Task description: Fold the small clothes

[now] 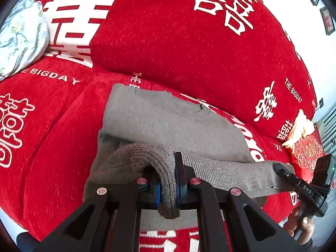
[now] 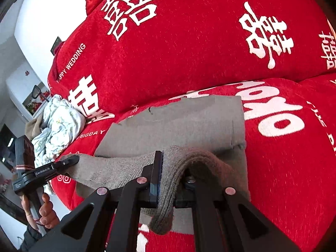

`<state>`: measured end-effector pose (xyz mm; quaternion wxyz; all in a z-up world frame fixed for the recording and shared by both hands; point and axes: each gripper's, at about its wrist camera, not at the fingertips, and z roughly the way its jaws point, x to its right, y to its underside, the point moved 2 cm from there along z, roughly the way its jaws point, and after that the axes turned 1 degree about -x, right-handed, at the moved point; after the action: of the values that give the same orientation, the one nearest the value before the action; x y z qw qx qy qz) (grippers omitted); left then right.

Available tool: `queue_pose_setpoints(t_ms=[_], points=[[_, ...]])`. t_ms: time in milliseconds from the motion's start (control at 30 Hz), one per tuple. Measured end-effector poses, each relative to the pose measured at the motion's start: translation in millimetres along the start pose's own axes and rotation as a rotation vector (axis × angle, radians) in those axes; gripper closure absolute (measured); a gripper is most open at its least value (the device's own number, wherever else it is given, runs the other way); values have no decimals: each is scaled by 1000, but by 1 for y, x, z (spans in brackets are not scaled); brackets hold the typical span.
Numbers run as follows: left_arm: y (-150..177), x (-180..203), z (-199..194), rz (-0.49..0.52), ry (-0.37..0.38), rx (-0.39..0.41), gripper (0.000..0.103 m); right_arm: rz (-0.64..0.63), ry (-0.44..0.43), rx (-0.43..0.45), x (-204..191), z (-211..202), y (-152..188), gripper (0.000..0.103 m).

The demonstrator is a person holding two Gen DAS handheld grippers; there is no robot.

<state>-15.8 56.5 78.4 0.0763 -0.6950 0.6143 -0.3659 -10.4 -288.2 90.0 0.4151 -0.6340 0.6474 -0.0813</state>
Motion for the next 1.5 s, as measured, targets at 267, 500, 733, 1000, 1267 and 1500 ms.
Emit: queue_pose_setpoints(t_ms=[267, 500, 733, 1000, 1267, 1500], points=[[-19, 6, 17, 14, -26, -8, 92, 5, 38, -12, 6, 20, -20, 95], [-36, 10, 40, 17, -59, -27, 92, 8, 70, -27, 14, 39, -35, 96], [-43, 20, 61, 84, -145, -28, 92, 4, 110, -48, 21, 60, -44, 96], [-50, 21, 81, 114, -190, -38, 92, 8, 129, -64, 26, 80, -53, 96], [-61, 17, 91, 106, -185, -43, 92, 0, 135, -72, 27, 92, -63, 96], [-72, 16, 100, 99, -182, -49, 92, 0, 138, -79, 28, 101, -72, 96]])
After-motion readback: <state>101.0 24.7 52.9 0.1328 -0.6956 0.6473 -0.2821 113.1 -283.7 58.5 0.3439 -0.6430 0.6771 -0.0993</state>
